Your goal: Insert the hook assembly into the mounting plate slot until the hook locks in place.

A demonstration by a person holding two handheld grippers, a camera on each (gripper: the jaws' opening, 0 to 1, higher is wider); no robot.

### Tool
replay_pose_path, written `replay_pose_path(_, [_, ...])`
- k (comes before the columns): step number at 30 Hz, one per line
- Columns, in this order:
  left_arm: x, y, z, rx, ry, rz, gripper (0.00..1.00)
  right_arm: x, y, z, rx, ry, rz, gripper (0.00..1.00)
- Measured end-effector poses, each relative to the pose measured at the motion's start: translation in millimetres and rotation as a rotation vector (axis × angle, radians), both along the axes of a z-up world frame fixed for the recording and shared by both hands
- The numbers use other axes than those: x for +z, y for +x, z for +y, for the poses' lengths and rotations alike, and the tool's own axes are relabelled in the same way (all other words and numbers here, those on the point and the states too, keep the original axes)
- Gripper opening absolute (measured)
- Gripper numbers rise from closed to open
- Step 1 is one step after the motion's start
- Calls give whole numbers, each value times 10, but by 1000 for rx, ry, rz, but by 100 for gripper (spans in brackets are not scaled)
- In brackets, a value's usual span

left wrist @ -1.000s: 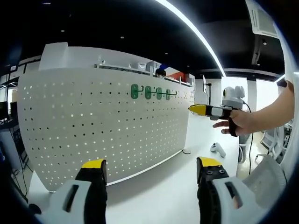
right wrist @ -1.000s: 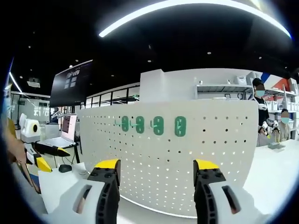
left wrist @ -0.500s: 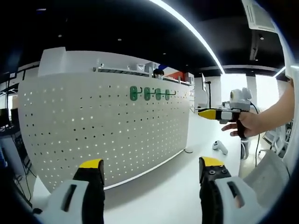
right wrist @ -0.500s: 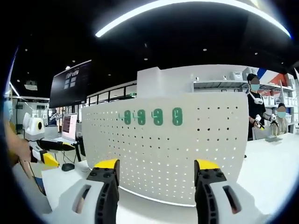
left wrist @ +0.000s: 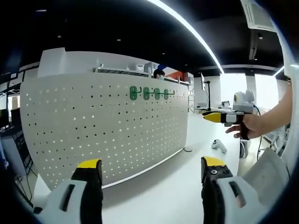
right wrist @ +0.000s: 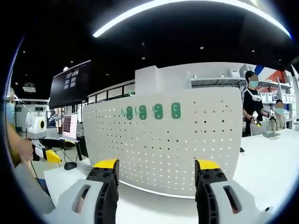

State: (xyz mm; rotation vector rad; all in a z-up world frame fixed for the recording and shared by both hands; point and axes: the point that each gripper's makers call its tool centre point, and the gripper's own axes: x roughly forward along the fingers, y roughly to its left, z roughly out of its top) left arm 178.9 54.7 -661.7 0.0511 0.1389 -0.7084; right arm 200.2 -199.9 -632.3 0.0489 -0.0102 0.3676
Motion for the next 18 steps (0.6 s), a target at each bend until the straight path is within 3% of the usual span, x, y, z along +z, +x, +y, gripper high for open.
replay_pose_path(18, [-57,-158,114,7,4,5,93,-78,-240,-23,-17,7,8,65])
